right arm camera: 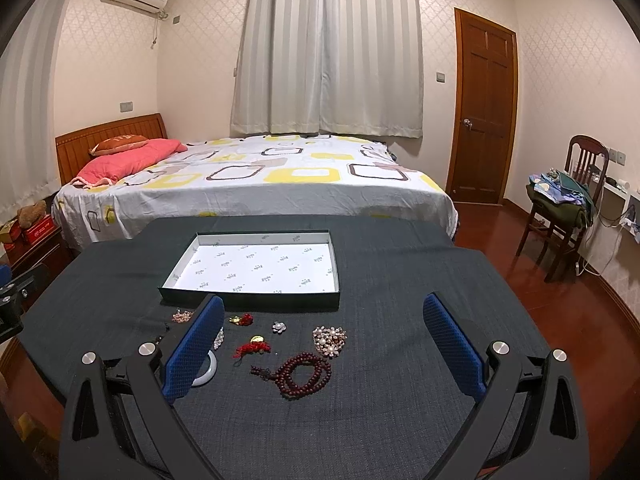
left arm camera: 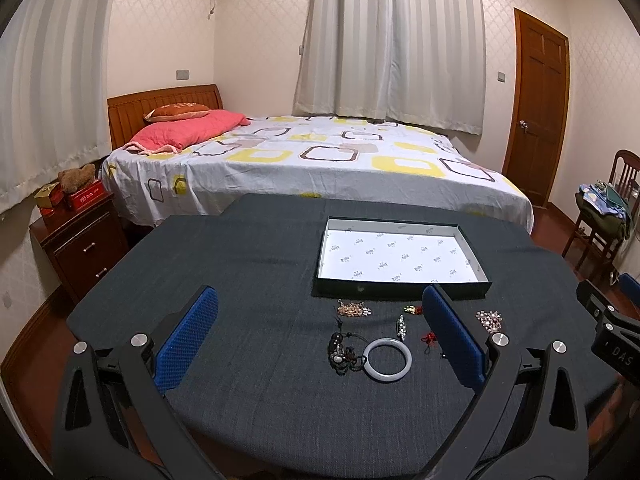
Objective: Organize jewelry
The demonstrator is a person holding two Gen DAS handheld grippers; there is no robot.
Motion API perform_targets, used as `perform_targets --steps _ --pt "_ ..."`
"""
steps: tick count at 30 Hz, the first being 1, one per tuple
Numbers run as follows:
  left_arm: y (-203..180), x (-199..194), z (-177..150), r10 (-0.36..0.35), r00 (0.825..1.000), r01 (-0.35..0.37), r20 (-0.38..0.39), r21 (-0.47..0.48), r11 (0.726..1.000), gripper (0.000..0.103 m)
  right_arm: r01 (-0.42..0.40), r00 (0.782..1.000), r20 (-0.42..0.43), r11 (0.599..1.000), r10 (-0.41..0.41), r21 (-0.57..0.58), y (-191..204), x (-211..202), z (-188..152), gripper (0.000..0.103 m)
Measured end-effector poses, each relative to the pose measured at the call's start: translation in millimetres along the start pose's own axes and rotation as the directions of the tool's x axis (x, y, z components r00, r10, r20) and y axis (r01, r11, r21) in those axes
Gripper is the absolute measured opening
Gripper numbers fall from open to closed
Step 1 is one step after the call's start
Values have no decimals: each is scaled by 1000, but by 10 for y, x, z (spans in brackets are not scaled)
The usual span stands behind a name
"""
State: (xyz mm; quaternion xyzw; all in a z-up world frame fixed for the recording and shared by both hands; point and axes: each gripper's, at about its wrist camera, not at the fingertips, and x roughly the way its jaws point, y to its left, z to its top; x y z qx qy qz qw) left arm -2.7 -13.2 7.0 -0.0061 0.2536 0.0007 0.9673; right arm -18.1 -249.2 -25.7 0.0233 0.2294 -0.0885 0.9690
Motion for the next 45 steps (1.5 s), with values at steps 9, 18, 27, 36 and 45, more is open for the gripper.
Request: perform_targets --steps 9,18,27,36,45 --pt "-10 4 -14 0 1000 0 0 0 1000 100 -1 1000 4 1000 1 1 5 -18 9 97" --pt "-27 29 -77 0 1000 0 -4 2 1000 100 -2 1000 2 1000 2 1 15 -30 19 97" --pt "-28 31 -90 -2 1000 2 -5 2 1000 100 -4 1000 3 1000 4 -1 42 -46 31 97" --pt "-31 34 -97 -2 1000 3 -7 2 1000 100 -4 1000 3 1000 4 -1 42 -47 28 97" --pt "-37 32 -104 -2 1000 2 -8 3 1000 100 -4 1000 3 1000 4 0 42 -48 21 97"
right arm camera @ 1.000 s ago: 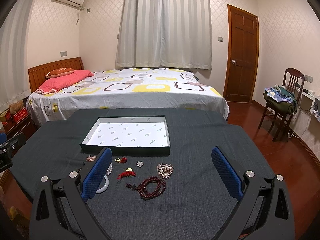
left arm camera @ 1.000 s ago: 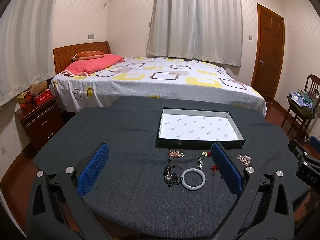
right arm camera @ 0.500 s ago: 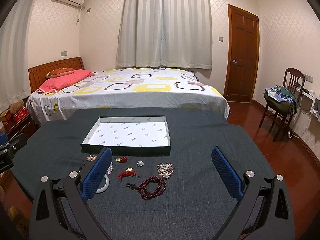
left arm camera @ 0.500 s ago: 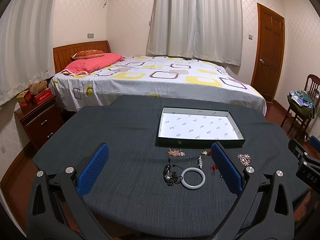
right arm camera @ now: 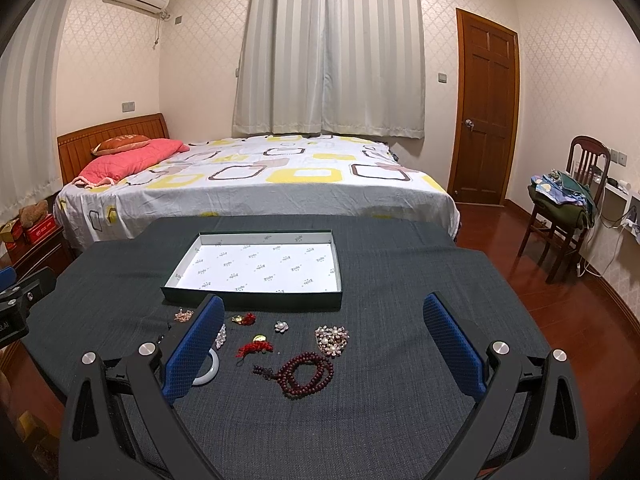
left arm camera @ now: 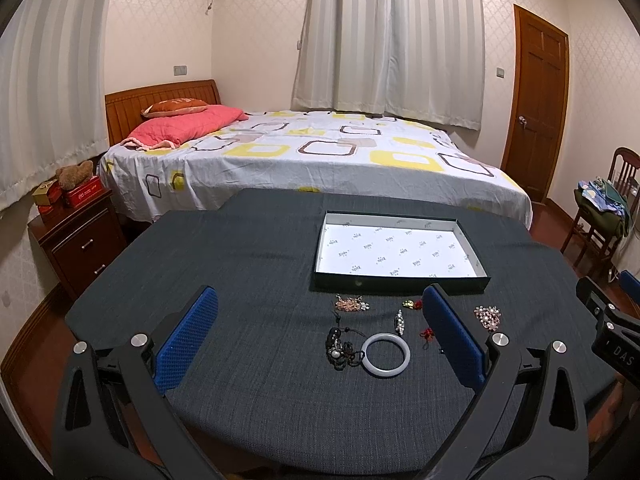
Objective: Organize jewelry
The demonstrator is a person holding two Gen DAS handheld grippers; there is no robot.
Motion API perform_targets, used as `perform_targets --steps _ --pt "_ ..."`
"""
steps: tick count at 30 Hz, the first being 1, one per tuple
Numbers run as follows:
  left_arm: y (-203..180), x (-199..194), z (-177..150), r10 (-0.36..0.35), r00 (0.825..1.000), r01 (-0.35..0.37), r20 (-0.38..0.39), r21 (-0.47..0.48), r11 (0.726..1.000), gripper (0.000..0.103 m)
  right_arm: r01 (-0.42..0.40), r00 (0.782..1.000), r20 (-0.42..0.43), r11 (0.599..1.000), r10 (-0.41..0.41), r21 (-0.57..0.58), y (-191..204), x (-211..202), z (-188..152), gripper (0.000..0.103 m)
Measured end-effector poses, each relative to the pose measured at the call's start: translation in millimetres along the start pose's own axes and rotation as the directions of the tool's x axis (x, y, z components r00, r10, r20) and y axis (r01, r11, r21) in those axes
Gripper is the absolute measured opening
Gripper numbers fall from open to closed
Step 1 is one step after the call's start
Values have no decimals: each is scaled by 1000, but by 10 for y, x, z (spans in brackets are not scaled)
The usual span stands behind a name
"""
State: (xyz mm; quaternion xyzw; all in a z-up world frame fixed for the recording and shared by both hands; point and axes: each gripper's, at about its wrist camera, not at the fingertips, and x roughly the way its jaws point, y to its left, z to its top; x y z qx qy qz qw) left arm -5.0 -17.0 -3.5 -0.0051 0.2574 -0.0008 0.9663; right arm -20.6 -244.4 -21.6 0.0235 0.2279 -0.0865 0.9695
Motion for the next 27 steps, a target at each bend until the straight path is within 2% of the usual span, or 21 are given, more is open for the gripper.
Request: perform_targets --steps 10,18,22,27 --pt "5 4 1 0 1000 0 -2 0 1000 100 -2 1000 -1 1000 2 -1 8 4 -4 97" --pt "61 172 -158 5 1000 -6 -31 -13 1000 100 -18 1000 -23 1000 18 1 17 149 -124 97" --pt "131 456 -293 2 995 -4 -101 -15 1000 100 -31 997 -64 1000 31 -3 6 393 -295 97" --pt "166 911 -525 -17 979 11 -205 -27 1000 96 -53 989 -134 998 56 23 -52 756 -562 97"
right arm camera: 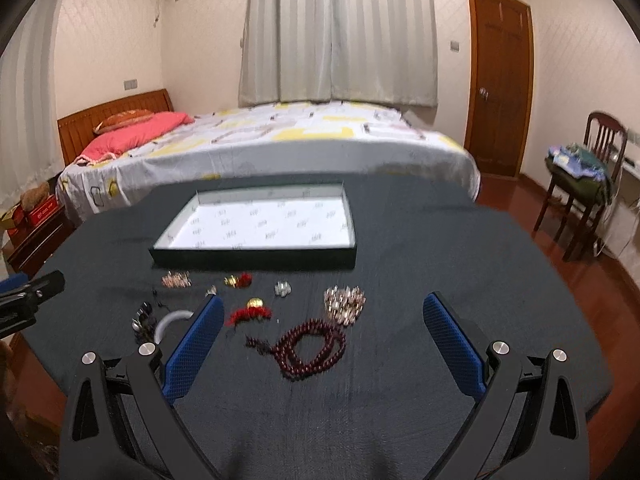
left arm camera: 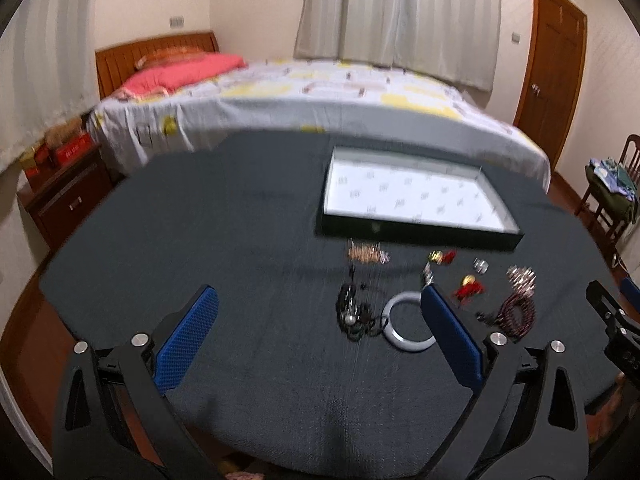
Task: Organize jewelry
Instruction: 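Grasp the black bead pendant necklace with the left tool while the right tool grasps the dark red bead bracelet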
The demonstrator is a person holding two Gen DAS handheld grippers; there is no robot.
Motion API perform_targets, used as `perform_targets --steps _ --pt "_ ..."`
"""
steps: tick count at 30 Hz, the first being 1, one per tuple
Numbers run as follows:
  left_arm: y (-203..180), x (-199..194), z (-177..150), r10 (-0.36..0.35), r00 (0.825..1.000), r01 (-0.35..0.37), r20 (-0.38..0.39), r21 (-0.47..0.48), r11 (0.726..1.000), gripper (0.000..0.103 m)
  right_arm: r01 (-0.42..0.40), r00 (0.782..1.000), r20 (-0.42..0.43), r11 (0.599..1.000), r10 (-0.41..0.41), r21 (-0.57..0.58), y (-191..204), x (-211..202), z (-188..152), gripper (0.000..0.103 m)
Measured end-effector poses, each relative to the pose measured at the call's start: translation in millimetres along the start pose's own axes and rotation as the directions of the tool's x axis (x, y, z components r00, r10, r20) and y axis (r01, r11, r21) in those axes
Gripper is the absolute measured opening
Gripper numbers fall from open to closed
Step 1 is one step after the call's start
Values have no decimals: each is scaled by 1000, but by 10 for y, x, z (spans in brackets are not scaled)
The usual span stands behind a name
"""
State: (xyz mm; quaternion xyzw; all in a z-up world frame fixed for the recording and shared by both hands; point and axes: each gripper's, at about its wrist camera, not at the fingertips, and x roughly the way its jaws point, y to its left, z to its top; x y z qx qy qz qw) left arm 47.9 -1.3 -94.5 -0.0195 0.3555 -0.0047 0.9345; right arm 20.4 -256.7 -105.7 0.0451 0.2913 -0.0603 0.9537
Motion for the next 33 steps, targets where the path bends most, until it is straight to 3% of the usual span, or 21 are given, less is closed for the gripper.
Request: perform_targets --steps 2,7,19,28,30,33 --pt "-9 178 -29 -4 999 5 -33 7 1000 80 -7 1000 -28 1000 8 10 -26 140 -59 96" --pt "-30 660 -79 -19 991 21 -130 21 1000 64 -14 996 -85 1000 15 16 -47 404 -165 96" --pt "-66 1259 -35 -25 975 37 -220 54 998 44 -20 989 -144 1000 23 19 -99 798 -189 96" --pt "-115 1372 -35 -30 973 52 -227 89 995 44 -40 985 -167 999 42 20 -74 887 -209 95" --pt "-106 1375 -23 -36 972 56 -230 82 995 40 -41 985 -167 999 44 22 -75 893 -205 95" --pt "-79 1360 -16 -76 969 93 -235 63 994 26 -40 985 -168 999 43 21 -66 900 -200 95"
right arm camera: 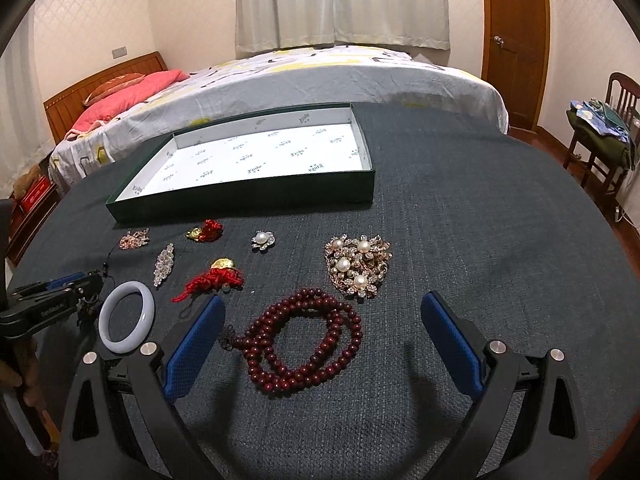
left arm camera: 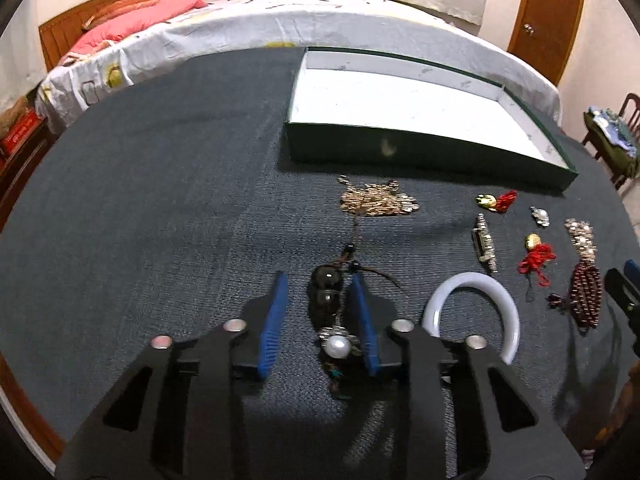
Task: Organize jewelry
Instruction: 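Grasp the black bead pendant necklace with the left tool while the right tool grasps the dark red bead bracelet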
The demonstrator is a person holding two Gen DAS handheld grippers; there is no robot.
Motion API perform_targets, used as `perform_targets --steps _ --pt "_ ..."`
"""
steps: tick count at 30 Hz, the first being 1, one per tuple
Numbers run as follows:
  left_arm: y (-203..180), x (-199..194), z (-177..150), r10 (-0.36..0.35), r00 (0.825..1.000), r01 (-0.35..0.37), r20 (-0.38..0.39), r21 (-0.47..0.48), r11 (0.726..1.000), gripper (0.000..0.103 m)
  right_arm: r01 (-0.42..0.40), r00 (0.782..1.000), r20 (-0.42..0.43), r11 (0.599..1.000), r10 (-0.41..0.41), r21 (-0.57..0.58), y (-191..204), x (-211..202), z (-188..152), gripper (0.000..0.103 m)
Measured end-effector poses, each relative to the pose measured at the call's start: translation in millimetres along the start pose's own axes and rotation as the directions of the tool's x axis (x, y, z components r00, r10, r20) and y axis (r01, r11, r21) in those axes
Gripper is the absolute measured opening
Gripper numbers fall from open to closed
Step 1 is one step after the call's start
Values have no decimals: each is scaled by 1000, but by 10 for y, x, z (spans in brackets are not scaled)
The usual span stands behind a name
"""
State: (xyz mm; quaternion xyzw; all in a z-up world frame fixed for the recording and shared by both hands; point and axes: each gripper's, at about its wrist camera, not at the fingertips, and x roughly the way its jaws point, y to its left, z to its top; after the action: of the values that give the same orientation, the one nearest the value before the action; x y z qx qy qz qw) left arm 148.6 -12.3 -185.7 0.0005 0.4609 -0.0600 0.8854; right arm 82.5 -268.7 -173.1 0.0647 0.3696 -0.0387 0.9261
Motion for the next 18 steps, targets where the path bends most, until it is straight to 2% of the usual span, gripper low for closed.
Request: perform_targets --steps 4,18 --pt "11 -6 -22 -19 1000 19 0 4 1000 17 0 1000 -2 1000 0 -1 2 5 5 95" --pt "-11 -176 -7 -16 999 15 43 21 1000 17 19 999 -35 1000 -20 -4 -2 130 -41 95"
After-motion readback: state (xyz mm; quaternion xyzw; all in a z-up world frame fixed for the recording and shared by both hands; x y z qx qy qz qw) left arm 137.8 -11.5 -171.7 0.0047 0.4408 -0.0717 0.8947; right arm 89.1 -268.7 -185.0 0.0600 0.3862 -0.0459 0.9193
